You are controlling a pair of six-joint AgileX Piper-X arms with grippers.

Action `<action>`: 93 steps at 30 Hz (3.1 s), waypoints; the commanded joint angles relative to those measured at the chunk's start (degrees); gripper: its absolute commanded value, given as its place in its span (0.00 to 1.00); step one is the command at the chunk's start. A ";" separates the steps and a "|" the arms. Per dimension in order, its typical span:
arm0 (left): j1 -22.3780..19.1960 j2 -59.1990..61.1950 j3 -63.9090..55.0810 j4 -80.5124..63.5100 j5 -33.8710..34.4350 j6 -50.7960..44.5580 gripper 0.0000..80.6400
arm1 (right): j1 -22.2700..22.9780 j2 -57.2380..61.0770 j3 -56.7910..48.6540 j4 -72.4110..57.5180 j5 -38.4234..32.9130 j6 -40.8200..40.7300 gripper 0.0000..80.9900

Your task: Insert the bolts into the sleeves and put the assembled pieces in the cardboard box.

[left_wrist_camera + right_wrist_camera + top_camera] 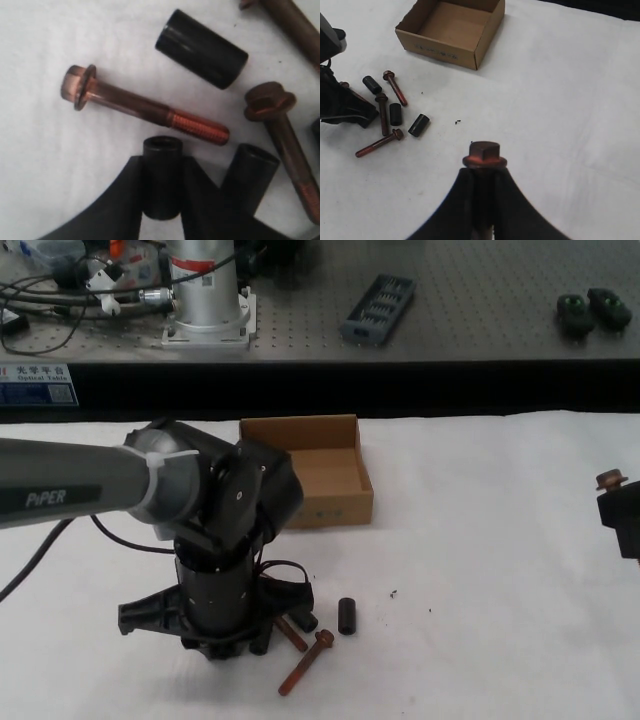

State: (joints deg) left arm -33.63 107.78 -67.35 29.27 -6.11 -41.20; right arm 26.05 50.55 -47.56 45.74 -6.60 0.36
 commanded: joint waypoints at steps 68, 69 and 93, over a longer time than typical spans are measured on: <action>-12.93 -51.43 43.89 -73.28 42.86 38.85 0.01 | 18.86 -10.57 25.84 -71.96 -27.82 10.53 0.01; -12.93 -50.53 43.89 -74.95 42.86 38.85 0.01 | 18.86 -10.57 26.33 -73.39 -27.82 11.01 0.01; -12.93 -44.86 43.89 -93.57 44.48 32.34 0.01 | 18.86 0.27 26.67 -92.52 -27.85 17.98 0.01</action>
State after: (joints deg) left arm -46.29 63.04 -23.00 -61.82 36.78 -7.92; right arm 44.71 50.85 -20.73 -44.24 -34.41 17.46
